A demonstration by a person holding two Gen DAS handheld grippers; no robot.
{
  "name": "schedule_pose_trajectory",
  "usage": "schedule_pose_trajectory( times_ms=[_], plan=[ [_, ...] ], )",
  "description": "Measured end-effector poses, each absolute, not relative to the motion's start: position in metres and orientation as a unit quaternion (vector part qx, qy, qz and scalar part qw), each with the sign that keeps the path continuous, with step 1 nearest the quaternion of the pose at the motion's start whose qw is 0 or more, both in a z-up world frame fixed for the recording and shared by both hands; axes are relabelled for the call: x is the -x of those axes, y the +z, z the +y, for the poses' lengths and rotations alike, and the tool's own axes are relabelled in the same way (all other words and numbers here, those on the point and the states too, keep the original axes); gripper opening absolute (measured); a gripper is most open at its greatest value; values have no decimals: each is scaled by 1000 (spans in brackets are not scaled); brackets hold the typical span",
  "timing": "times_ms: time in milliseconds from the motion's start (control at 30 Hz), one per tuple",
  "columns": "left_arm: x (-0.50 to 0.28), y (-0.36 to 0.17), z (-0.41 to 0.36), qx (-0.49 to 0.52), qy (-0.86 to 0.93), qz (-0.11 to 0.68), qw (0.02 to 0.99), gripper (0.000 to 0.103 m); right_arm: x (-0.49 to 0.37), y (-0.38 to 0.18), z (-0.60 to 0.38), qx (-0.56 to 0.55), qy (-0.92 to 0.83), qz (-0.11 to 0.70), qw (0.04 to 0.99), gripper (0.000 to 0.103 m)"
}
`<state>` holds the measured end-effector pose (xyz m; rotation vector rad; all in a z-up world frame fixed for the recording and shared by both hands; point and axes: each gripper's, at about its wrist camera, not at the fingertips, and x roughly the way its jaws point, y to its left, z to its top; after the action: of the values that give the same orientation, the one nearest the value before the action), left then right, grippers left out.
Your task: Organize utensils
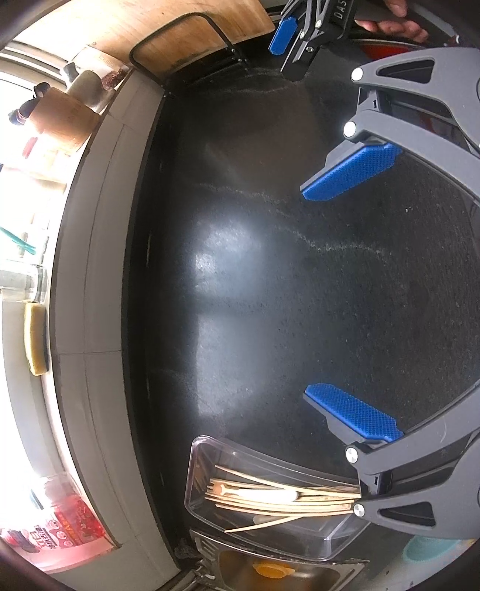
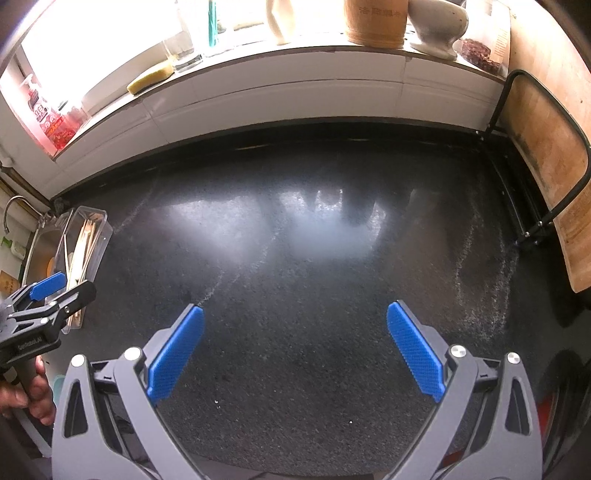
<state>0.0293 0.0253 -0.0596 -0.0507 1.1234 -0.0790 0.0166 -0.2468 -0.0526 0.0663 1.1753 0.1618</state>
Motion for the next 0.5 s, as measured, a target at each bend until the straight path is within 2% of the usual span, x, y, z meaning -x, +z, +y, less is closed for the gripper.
schedule_pose_trajectory(
  times_ms=[500],
  plan=[
    [-33, -65, 28, 22, -41, 539, 841, 97, -19, -53, -246, -32, 72, 554, 829, 96]
  ],
)
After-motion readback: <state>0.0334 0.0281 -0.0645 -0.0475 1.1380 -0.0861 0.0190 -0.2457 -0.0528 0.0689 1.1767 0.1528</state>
